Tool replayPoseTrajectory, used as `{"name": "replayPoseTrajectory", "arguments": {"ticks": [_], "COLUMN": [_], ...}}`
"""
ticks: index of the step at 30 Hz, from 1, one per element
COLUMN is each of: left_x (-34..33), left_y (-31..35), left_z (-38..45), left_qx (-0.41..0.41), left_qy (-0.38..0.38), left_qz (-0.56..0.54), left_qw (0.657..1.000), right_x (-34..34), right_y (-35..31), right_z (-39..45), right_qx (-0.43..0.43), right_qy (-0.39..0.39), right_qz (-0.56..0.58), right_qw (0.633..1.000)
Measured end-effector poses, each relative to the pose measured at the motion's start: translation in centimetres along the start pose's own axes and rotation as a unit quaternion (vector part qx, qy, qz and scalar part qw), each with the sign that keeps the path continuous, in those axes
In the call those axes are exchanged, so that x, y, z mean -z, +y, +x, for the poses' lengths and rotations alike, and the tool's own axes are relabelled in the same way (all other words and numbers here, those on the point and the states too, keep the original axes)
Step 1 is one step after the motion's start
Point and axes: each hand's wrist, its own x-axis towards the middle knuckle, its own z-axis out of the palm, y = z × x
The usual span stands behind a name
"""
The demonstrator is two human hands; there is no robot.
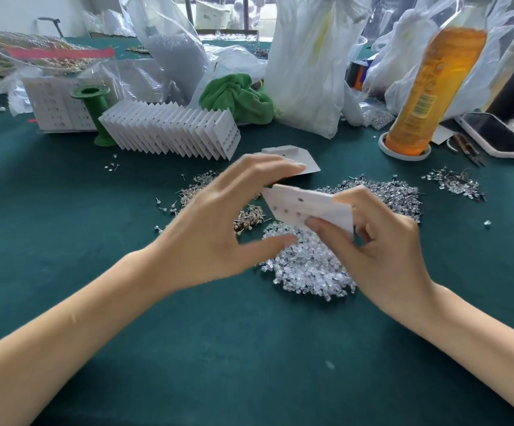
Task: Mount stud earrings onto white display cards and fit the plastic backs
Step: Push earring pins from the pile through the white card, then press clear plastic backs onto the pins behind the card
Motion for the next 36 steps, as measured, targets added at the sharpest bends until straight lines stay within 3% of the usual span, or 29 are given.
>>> {"name": "replayPoseTrajectory", "arguments": {"ticks": [3, 6, 10, 15, 24, 32, 36], "left_x": [-1.2, -1.6, -1.4, 0.1, 1.6, 1.7, 1.6], "left_y": [-0.5, -0.6, -1.0, -3.4, -7.0, -6.9, -6.7], "left_z": [-0.2, 0.0, 0.0, -0.1, -0.8, -0.8, -0.9], "left_qx": [-0.049, -0.042, -0.022, 0.029, 0.148, 0.167, 0.170], "left_qy": [-0.029, 0.004, 0.009, 0.019, 0.015, 0.025, 0.021], "left_qz": [0.125, 0.138, 0.150, 0.199, 0.209, 0.207, 0.201], "left_qw": [0.991, 0.990, 0.988, 0.979, 0.967, 0.964, 0.965], "right_x": [-0.3, -0.7, -1.1, -1.6, -3.7, -4.2, -4.6], "right_y": [-0.6, -1.3, -1.4, 0.4, 1.8, 2.1, 2.3], "right_z": [0.2, 0.6, 1.8, 3.8, 6.6, 6.4, 6.5], "right_qx": [-0.133, -0.175, -0.237, -0.284, -0.148, -0.094, -0.092], "right_qy": [-0.002, -0.025, -0.061, -0.115, -0.253, -0.256, -0.311], "right_qz": [0.156, 0.293, 0.364, 0.280, 0.030, -0.072, -0.082], "right_qw": [0.979, 0.940, 0.899, 0.910, 0.956, 0.959, 0.942]}}
